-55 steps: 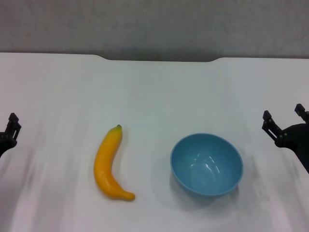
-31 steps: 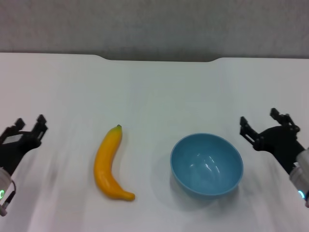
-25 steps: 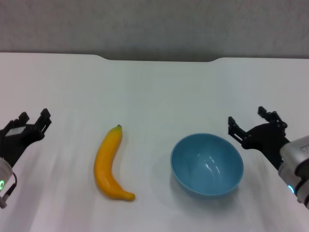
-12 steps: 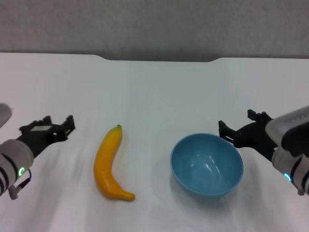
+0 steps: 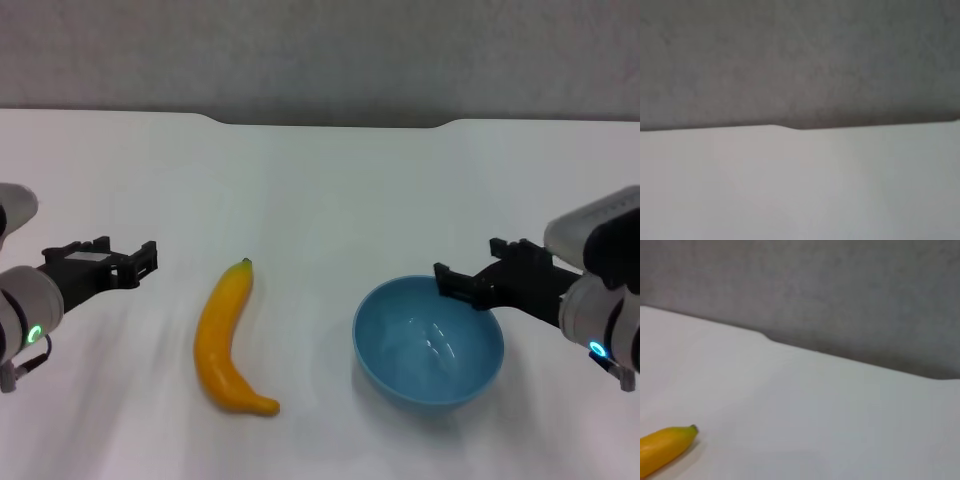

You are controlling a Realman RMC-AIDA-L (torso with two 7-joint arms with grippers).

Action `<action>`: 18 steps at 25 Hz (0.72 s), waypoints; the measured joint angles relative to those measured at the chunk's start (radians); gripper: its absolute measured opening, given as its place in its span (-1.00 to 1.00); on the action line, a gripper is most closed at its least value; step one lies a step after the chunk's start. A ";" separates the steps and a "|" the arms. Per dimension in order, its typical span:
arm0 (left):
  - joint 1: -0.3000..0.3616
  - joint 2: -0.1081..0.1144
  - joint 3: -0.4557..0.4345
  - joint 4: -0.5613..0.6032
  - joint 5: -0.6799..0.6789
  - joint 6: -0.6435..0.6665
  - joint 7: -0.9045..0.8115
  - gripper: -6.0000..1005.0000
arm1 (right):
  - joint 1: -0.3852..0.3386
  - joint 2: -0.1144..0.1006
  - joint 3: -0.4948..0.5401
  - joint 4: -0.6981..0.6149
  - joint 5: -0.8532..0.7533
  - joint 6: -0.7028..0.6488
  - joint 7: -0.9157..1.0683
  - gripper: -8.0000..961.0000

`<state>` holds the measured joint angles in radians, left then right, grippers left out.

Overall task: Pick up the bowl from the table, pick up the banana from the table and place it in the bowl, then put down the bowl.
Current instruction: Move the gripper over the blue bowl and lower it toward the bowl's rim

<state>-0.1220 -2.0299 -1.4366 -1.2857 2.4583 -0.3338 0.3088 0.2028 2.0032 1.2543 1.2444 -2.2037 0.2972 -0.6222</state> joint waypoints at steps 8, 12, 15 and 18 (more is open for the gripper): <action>-0.090 -0.001 -0.129 -0.022 0.033 -0.256 0.097 0.23 | 0.057 0.000 0.109 0.018 -0.027 0.210 0.008 0.84; -0.119 -0.002 -0.141 -0.043 0.134 -0.296 0.132 0.23 | 0.074 0.000 0.129 0.017 -0.041 0.245 0.010 0.84; -0.129 -0.004 -0.136 -0.055 0.203 -0.300 0.133 0.23 | 0.096 0.000 0.150 0.011 -0.041 0.291 0.010 0.84; -0.146 -0.004 -0.137 -0.060 0.246 -0.341 0.124 0.23 | 0.111 0.000 0.165 0.009 -0.046 0.332 0.018 0.84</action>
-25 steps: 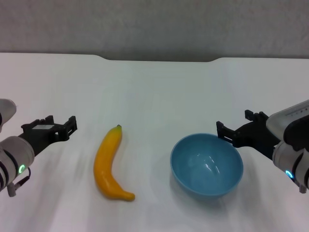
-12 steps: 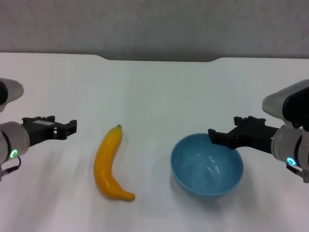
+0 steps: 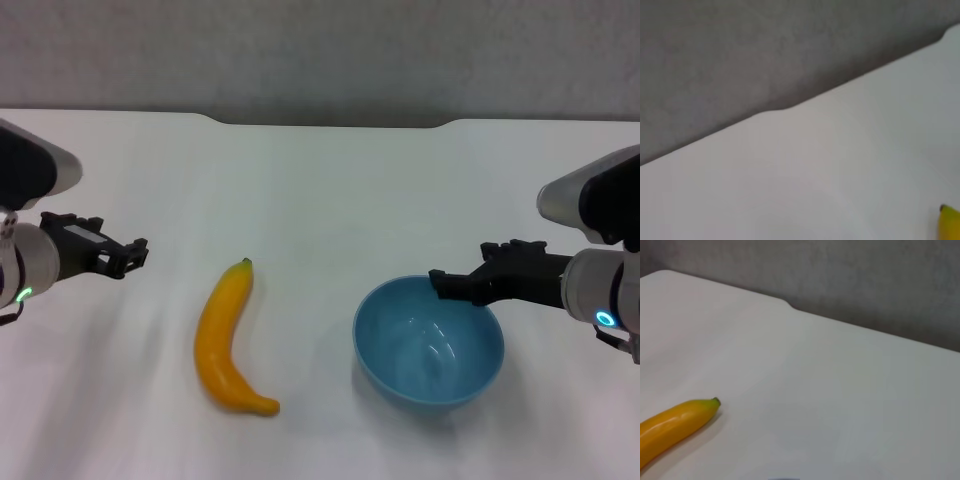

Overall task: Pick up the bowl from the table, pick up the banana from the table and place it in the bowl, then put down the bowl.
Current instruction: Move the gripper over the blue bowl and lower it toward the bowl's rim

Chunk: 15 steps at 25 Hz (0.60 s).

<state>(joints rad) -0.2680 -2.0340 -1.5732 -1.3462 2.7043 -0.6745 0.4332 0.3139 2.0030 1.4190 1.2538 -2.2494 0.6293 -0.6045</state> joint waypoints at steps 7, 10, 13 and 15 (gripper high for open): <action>-0.065 0.000 -0.031 -0.016 0.036 -0.197 -0.045 0.23 | 0.073 0.001 0.019 0.029 -0.191 0.162 0.166 0.84; -0.071 0.000 -0.035 -0.023 0.037 -0.217 -0.056 0.23 | 0.093 0.002 0.013 0.040 -0.250 0.209 0.214 0.84; -0.069 0.000 -0.036 -0.024 0.037 -0.215 -0.062 0.23 | 0.094 0.004 0.010 0.043 -0.262 0.213 0.224 0.84; -0.064 0.000 -0.037 -0.024 0.041 -0.213 -0.065 0.23 | 0.086 0.005 0.008 0.044 -0.262 0.211 0.241 0.84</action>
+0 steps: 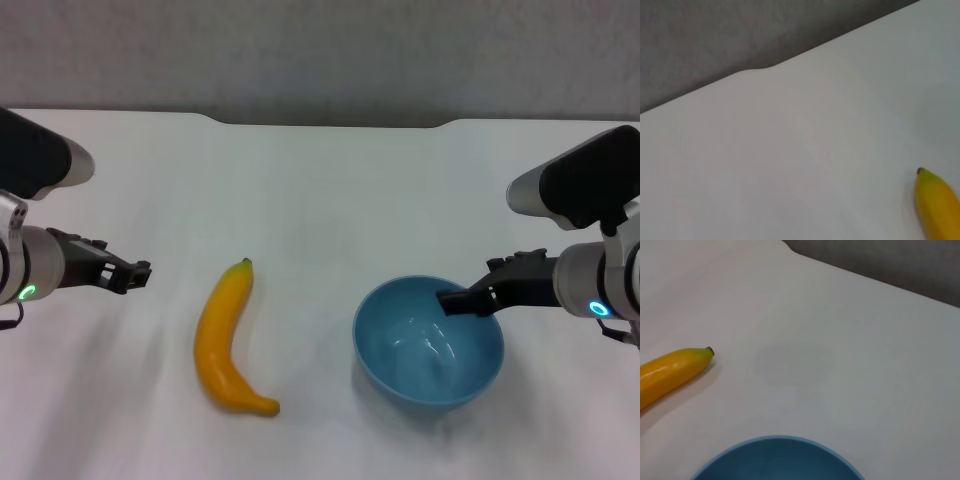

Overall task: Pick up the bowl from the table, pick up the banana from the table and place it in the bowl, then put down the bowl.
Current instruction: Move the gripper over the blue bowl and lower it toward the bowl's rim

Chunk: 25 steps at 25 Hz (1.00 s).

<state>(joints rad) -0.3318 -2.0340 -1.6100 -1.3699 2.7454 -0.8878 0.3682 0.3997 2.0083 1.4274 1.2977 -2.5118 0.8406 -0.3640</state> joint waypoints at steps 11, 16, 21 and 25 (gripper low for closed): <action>0.014 -0.003 0.001 0.016 0.017 0.022 -0.029 0.23 | -0.047 0.000 -0.015 -0.017 -0.027 -0.078 0.036 0.84; 0.027 -0.004 0.004 0.025 0.019 0.040 -0.043 0.23 | -0.058 0.001 -0.071 -0.044 -0.021 -0.147 0.064 0.84; 0.028 -0.005 0.005 0.030 0.019 0.044 -0.046 0.23 | -0.051 0.001 -0.091 -0.067 -0.030 -0.151 0.079 0.84; 0.029 -0.005 0.008 0.039 0.019 0.047 -0.050 0.23 | -0.042 0.001 -0.091 -0.096 -0.030 -0.151 0.097 0.84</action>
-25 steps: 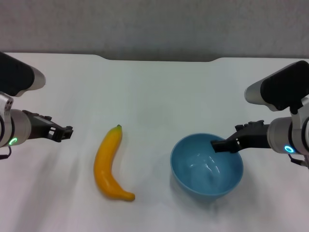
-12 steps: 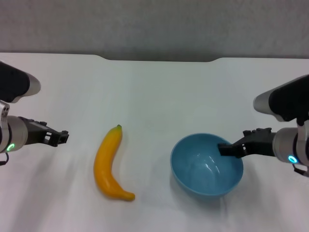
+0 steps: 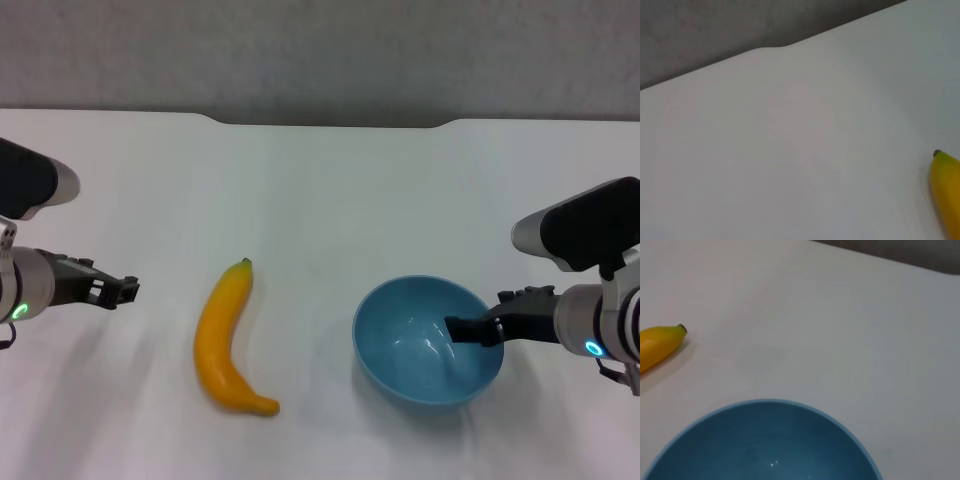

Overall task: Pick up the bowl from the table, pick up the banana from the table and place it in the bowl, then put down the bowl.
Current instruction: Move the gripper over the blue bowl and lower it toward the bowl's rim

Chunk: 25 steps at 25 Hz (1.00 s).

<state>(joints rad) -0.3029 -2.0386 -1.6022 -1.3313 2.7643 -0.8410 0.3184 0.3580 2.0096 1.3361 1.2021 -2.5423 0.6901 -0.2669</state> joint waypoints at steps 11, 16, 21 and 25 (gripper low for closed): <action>0.006 0.000 0.000 0.001 0.000 0.000 -0.011 0.23 | 0.031 0.000 -0.027 -0.067 0.000 -0.034 0.030 0.84; 0.006 0.000 -0.003 0.001 0.001 0.001 -0.013 0.23 | 0.037 0.000 -0.041 -0.070 -0.001 -0.041 0.038 0.83; 0.007 0.000 -0.006 0.001 0.002 0.000 -0.013 0.23 | 0.044 0.000 -0.050 -0.084 -0.001 -0.035 0.046 0.83; 0.007 0.000 -0.007 0.001 0.002 -0.002 -0.013 0.23 | 0.044 0.000 -0.052 -0.088 0.003 -0.030 0.046 0.68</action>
<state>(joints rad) -0.2959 -2.0387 -1.6089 -1.3300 2.7658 -0.8429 0.3050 0.4022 2.0095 1.2839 1.1146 -2.5393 0.6605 -0.2209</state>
